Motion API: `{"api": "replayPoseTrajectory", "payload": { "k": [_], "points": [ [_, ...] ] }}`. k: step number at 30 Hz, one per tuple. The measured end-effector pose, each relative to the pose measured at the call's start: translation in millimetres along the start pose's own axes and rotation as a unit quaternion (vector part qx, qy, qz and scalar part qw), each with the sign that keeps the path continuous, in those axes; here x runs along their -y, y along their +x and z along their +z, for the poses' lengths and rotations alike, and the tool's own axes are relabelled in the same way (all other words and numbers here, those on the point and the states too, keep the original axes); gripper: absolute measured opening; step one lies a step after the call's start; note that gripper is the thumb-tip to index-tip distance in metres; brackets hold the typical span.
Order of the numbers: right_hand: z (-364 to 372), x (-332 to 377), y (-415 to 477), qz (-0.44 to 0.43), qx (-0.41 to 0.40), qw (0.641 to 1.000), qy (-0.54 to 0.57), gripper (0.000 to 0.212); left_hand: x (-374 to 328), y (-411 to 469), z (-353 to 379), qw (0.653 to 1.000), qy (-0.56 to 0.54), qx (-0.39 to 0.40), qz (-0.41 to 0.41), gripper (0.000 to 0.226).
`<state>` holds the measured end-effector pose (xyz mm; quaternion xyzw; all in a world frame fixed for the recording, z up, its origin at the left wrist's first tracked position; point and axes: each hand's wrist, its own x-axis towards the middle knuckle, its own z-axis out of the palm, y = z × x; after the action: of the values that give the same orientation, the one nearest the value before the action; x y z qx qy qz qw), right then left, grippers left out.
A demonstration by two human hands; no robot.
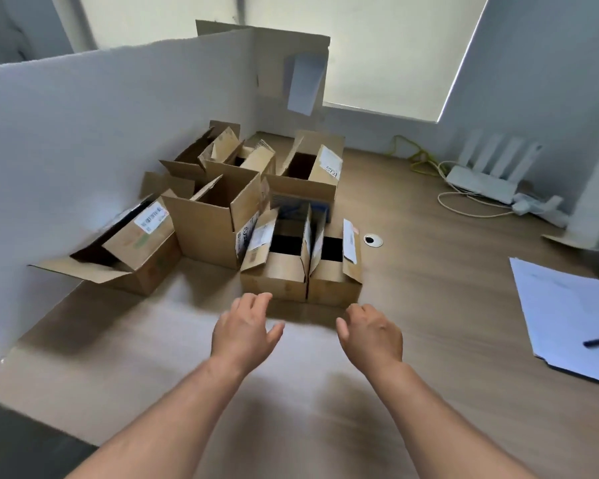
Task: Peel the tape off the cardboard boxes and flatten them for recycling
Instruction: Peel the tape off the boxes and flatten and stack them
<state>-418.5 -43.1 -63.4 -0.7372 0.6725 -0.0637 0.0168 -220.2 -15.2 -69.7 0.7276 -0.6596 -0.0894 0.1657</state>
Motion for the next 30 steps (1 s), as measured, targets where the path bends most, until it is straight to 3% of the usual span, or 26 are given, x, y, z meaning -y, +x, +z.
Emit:
{"api": "replayPoseTrajectory", "payload": {
  "k": [11, 18, 23, 30],
  "points": [
    [6.7, 23.7, 47.0, 0.176, 0.037, 0.984, 0.009, 0.042, 22.2, 86.2, 7.6, 0.991, -0.040, 0.022, 0.126, 0.053],
    [12.2, 26.2, 76.5, 0.248, 0.023, 0.968, 0.032, 0.068, 36.5, 104.7, 11.9, 0.985, -0.065, -0.003, 0.160, 0.045],
    [21.6, 23.7, 87.2, 0.230, 0.023, 0.972, 0.041, 0.042, 41.0, 108.2, -0.3, 0.985, -0.058, 0.001, 0.163, 0.048],
    [8.8, 2.2, 66.8, 0.219, 0.023, 0.975, 0.022, 0.029, 28.7, 95.0, -10.7, 0.985, -0.034, -0.007, 0.166, 0.051]
  ]
}}
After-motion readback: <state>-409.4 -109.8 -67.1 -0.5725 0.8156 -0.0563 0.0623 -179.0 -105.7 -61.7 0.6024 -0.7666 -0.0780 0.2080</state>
